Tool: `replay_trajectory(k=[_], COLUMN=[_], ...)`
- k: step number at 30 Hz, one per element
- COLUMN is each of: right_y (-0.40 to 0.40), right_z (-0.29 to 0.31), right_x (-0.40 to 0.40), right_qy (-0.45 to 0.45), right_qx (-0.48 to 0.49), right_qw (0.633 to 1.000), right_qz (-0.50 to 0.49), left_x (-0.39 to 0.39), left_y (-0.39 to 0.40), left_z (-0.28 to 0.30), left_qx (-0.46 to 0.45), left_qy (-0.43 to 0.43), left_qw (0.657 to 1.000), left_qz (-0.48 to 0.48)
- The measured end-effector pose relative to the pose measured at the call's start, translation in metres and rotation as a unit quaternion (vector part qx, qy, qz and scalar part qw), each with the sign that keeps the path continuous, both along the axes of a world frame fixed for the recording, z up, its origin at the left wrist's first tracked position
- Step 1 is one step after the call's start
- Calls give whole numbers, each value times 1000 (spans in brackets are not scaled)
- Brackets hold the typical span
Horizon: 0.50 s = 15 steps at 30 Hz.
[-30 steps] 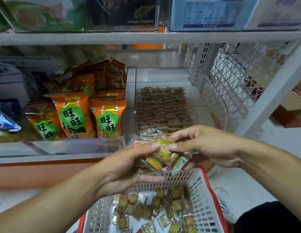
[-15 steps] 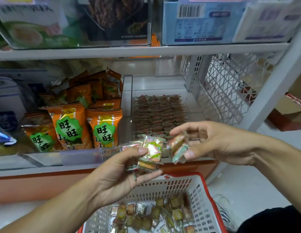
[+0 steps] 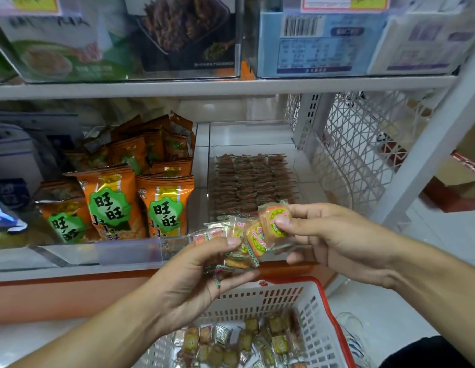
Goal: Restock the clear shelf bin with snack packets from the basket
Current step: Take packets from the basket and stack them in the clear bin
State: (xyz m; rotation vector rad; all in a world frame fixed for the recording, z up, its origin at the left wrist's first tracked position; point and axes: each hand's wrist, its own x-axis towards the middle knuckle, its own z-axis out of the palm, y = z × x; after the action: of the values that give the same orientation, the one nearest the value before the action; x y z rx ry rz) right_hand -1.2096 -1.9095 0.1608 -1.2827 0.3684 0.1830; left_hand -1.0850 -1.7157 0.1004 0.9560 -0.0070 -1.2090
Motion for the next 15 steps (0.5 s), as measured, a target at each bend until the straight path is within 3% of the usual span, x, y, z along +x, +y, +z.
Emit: replay_trajectory(k=[15], right_y=[6], right_z=[-6], right_x=[1], right_qy=[-16], right_qx=[-35], right_qw=[996], right_qz=[-79], left_x=[-6], left_y=[1], left_z=[-1], left_qx=[-3], left_qy=[-2], left_qw=[1000], left_qz=[-29])
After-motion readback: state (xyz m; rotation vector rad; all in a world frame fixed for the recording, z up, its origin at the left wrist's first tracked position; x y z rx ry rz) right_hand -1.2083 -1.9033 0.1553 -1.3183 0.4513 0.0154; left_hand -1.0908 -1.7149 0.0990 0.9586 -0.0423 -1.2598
